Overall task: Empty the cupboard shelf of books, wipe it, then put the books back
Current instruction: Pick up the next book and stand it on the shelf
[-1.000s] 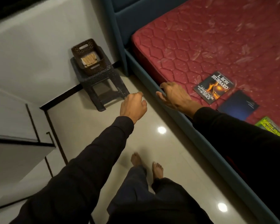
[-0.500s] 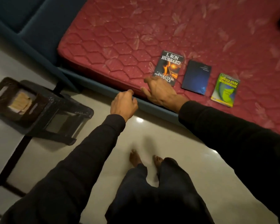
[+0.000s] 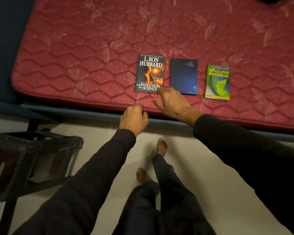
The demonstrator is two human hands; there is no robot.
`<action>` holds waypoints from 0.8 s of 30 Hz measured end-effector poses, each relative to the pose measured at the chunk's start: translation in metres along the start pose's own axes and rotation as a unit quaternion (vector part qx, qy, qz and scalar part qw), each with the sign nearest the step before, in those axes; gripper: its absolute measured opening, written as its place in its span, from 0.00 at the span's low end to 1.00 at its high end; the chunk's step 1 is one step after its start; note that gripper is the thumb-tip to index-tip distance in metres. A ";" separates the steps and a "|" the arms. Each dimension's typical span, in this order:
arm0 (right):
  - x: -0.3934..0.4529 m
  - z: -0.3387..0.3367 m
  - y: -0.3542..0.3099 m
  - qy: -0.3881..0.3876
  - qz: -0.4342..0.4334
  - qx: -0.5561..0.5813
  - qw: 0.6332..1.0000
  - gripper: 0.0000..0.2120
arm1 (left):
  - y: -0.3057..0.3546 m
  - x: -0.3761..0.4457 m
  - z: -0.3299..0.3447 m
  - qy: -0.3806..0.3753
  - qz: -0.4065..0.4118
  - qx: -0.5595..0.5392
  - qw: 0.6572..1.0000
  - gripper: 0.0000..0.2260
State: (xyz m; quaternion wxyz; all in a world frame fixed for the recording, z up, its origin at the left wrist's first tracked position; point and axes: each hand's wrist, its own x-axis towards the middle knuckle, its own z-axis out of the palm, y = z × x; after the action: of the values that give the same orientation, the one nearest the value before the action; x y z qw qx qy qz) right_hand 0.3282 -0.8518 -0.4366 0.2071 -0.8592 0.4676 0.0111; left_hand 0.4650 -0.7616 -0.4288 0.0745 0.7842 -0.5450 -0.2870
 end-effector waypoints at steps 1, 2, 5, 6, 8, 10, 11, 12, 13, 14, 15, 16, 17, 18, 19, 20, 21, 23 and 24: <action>0.007 0.003 0.008 -0.002 0.006 0.002 1.000 0.19 | 0.003 0.009 0.003 -0.006 0.000 -0.001 1.000 0.11; 0.013 0.005 0.015 -0.005 0.013 0.005 1.000 0.19 | 0.005 0.018 0.006 -0.013 0.000 -0.001 1.000 0.11; 0.033 0.012 0.035 -0.024 0.021 0.016 0.999 0.20 | 0.012 0.043 0.014 -0.035 -0.015 0.002 0.999 0.12; 0.039 0.015 0.041 -0.031 0.022 0.017 0.999 0.20 | 0.014 0.052 0.017 -0.041 -0.021 0.003 0.999 0.13; 0.052 0.022 0.052 -0.038 0.027 0.022 0.999 0.19 | 0.017 0.070 0.022 -0.047 -0.028 0.002 0.999 0.14; 0.063 0.029 0.062 -0.043 0.035 0.033 0.998 0.19 | 0.017 0.088 0.028 -0.049 -0.031 -0.001 0.998 0.15; 0.069 0.034 0.066 -0.047 0.039 0.039 0.997 0.19 | 0.017 0.097 0.031 -0.054 -0.033 -0.002 0.998 0.16; 0.075 0.040 0.070 -0.053 0.044 0.045 0.997 0.19 | 0.016 0.107 0.033 -0.060 -0.037 -0.002 0.998 0.16; 0.082 0.046 0.074 -0.057 0.048 0.052 0.996 0.19 | 0.013 0.118 0.037 -0.064 -0.038 -0.003 0.997 0.15; 0.089 0.053 0.078 -0.060 0.054 0.060 0.995 0.19 | 0.009 0.129 0.041 -0.065 -0.036 -0.004 0.997 0.14; 0.097 0.061 0.082 -0.060 0.060 0.067 0.994 0.19 | 0.005 0.141 0.046 -0.063 -0.033 -0.007 0.997 0.13; 0.104 0.068 0.086 -0.061 0.067 0.074 0.993 0.18 | 0.001 0.152 0.051 -0.062 -0.033 -0.011 0.997 0.13; 0.112 0.076 0.089 -0.060 0.073 0.080 0.992 0.18 | -0.003 0.162 0.056 -0.063 -0.036 -0.016 0.997 0.13; 0.121 0.084 0.092 -0.056 0.080 0.085 0.992 0.18 | -0.008 0.173 0.062 -0.065 -0.038 -0.019 0.997 0.14; 0.130 0.093 0.095 -0.051 0.085 0.090 0.991 0.18 | -0.012 0.184 0.067 -0.065 -0.037 -0.020 0.997 0.15; 0.139 0.101 0.098 -0.046 0.089 0.095 0.990 0.17 | -0.015 0.194 0.073 -0.064 -0.036 -0.021 0.997 0.15; 0.148 0.110 0.100 -0.039 0.094 0.100 0.990 0.17 | -0.020 0.205 0.079 -0.060 -0.034 -0.025 0.997 0.15; 0.164 0.125 0.104 -0.023 0.109 0.116 0.987 0.18 | -0.029 0.227 0.091 -0.044 -0.022 -0.038 0.998 0.14; 0.171 0.131 0.106 -0.013 0.118 0.125 0.985 0.18 | -0.034 0.237 0.097 -0.037 -0.016 -0.044 0.998 0.14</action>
State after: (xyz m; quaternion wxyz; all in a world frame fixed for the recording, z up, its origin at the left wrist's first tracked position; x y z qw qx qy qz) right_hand 0.3620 -0.9909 -0.6296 0.3161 -0.7652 0.5607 -0.0121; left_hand 0.4979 -0.9420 -0.6111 0.0846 0.7778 -0.5216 -0.3404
